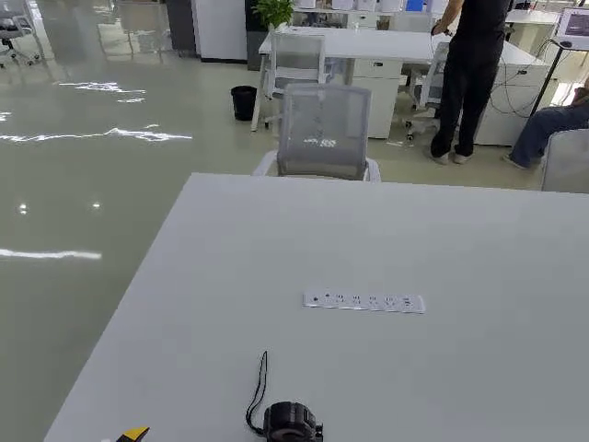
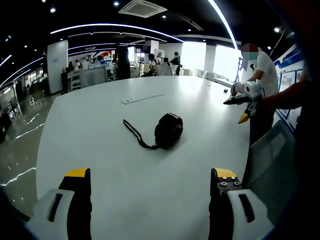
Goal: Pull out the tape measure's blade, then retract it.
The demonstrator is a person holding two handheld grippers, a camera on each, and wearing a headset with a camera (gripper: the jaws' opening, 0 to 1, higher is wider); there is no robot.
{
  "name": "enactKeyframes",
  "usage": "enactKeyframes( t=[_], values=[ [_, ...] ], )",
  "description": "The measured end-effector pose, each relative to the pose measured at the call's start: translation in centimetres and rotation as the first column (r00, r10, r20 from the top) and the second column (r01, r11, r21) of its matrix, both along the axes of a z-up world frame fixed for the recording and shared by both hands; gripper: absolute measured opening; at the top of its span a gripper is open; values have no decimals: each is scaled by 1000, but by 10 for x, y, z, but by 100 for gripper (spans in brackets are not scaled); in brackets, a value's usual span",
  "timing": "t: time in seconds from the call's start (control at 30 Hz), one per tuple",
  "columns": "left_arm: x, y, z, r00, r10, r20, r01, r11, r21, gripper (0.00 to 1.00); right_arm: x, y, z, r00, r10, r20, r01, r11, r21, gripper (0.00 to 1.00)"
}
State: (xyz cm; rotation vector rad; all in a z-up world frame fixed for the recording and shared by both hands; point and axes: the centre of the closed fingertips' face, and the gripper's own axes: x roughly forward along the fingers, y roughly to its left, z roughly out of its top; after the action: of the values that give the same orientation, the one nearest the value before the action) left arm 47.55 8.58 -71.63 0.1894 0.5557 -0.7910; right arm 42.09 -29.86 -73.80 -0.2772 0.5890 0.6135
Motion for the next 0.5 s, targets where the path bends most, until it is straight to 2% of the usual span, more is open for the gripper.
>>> enactKeyframes(
  t=[0.23,0.5],
  values=[
    [5,-13,1,1000,-10,3,10,1000,-3,98,8,9,0,1000,31,-2,-31,1000,-1,94],
    [17,-27,-1,999,-38,-2,38,999,2,97,22,23,1,997,74,1,-74,997,0,93]
  ],
)
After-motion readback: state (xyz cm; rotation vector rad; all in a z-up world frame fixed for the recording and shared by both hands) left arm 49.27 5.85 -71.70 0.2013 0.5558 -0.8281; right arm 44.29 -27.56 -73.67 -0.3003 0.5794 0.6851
